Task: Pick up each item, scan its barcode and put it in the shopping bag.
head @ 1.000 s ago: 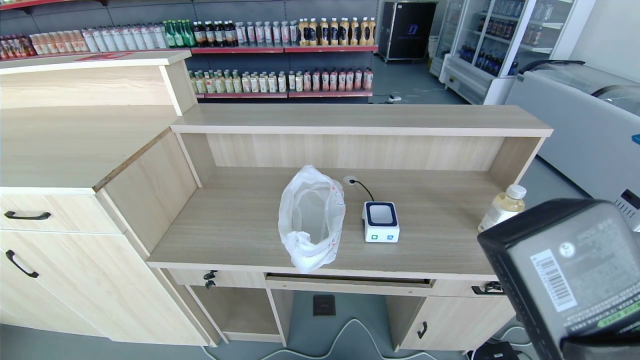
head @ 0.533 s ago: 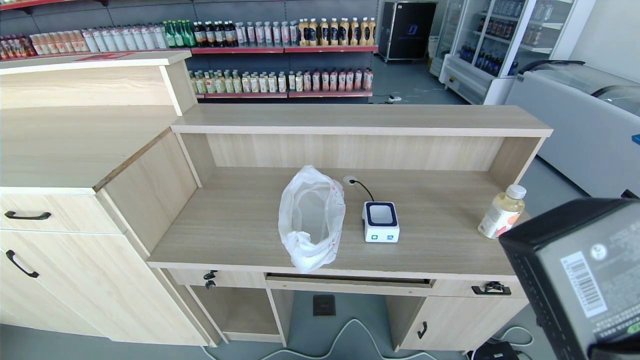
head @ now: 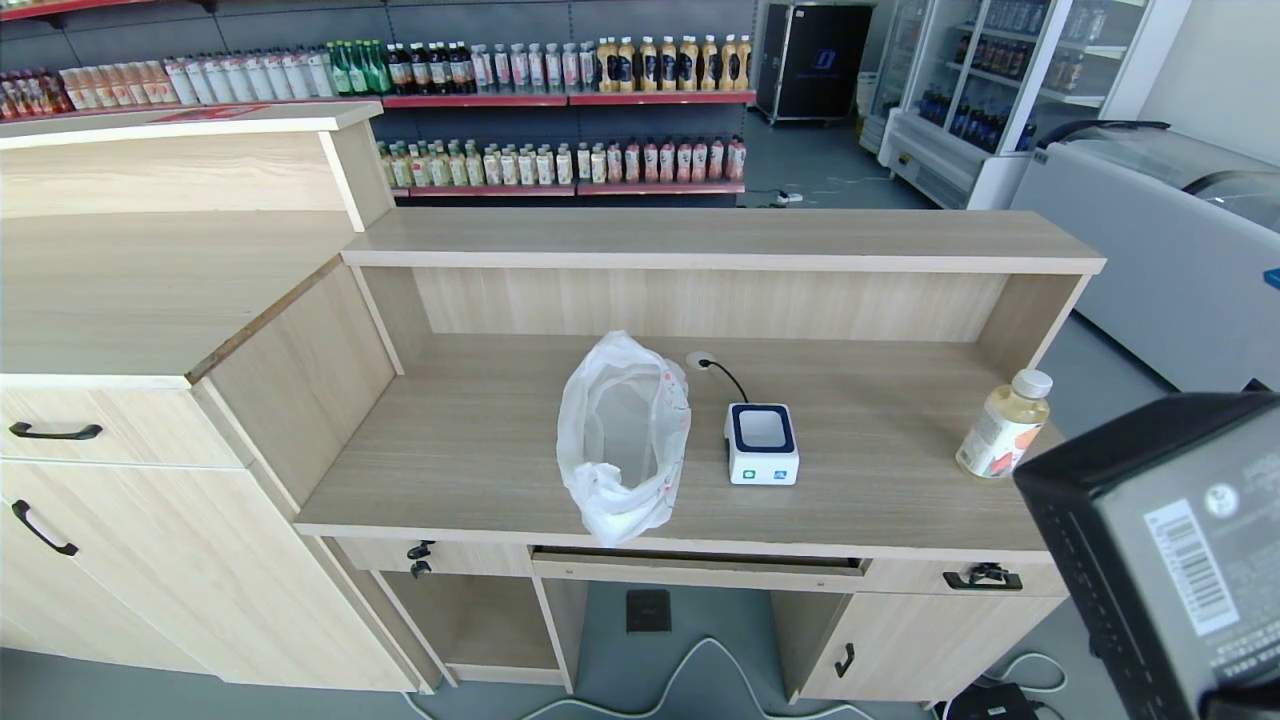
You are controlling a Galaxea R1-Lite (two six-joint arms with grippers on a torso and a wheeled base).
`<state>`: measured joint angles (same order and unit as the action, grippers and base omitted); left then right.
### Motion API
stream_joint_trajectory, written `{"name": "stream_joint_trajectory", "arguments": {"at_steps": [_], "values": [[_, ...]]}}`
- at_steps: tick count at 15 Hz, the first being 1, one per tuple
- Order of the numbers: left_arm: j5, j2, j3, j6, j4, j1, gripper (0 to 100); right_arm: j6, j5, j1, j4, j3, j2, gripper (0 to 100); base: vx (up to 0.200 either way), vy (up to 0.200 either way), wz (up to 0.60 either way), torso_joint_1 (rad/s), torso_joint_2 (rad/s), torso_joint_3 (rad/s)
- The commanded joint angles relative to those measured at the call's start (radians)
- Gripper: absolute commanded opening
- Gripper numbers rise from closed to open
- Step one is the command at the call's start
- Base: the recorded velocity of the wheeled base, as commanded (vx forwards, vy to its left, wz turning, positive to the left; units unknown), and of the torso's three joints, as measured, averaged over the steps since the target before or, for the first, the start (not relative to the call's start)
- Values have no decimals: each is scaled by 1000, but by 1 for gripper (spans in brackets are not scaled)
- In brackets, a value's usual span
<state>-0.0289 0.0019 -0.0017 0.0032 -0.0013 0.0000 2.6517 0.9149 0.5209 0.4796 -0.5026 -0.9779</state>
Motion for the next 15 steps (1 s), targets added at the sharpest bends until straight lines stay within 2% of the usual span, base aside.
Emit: {"name": "stream_joint_trajectory", "arguments": {"at_steps": [1, 13, 15], "values": [[0, 0, 0, 0, 0, 0, 100, 1, 1, 1, -1, 1, 4, 0, 0, 0, 0, 0, 0, 0], [0, 0, 0, 0, 0, 0, 100, 8, 36, 1, -9, 10, 15, 0, 0, 0, 0, 0, 0, 0], [0, 0, 0, 0, 0, 0, 100, -59, 30, -39, -16, -2, 4, 0, 0, 0, 0, 0, 0, 0]]}}
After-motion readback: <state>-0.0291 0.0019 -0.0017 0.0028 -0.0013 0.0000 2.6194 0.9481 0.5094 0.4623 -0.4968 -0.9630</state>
